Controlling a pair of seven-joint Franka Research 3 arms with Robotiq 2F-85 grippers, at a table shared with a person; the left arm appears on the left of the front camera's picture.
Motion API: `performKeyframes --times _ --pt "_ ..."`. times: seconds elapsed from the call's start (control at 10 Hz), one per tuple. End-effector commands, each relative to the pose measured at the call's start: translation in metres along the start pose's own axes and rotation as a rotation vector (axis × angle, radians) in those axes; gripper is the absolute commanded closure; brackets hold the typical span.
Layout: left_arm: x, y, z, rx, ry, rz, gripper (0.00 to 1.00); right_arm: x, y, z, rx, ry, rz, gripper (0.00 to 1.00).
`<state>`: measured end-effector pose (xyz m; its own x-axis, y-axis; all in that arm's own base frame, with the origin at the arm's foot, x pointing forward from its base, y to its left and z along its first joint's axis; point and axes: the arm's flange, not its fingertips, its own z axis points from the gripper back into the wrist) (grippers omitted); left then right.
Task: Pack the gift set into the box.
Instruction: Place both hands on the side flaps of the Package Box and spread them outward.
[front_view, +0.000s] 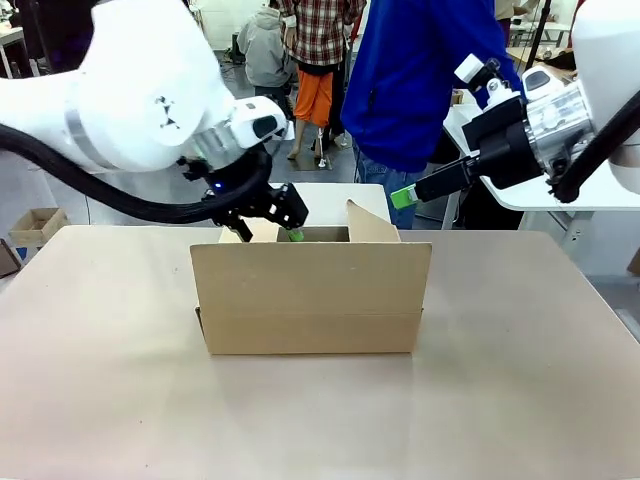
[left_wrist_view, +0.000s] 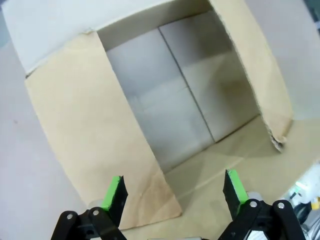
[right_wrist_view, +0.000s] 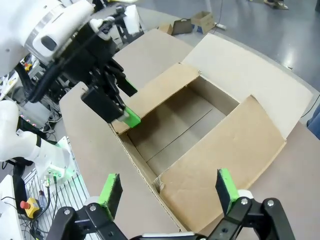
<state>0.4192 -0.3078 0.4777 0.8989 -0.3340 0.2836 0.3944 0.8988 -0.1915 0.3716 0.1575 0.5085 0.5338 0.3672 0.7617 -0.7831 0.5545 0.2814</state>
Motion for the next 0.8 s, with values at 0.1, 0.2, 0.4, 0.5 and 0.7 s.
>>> performKeyframes --times 0.1,0.2,0.4,0.5,0.7 --pt "0.017 -0.019 -0.012 0.131 0.021 0.049 0.00 -0.002 0.003 0.000 0.000 0.002 0.000 0.00" --pt "0.018 -0.024 -0.017 0.155 0.016 0.053 0.00 -0.002 0.003 0.000 0.000 0.002 0.000 0.00" --pt "0.021 -0.032 -0.023 0.172 0.011 0.088 0.00 -0.002 0.003 0.000 0.000 0.002 0.000 0.00" --pt "0.022 -0.034 -0.025 0.203 -0.015 0.117 0.00 -0.002 0.003 0.000 0.000 0.002 0.000 0.00" --pt "0.027 -0.034 -0.036 0.277 -0.006 0.129 0.00 -0.002 0.003 0.000 0.000 0.002 0.000 0.00"
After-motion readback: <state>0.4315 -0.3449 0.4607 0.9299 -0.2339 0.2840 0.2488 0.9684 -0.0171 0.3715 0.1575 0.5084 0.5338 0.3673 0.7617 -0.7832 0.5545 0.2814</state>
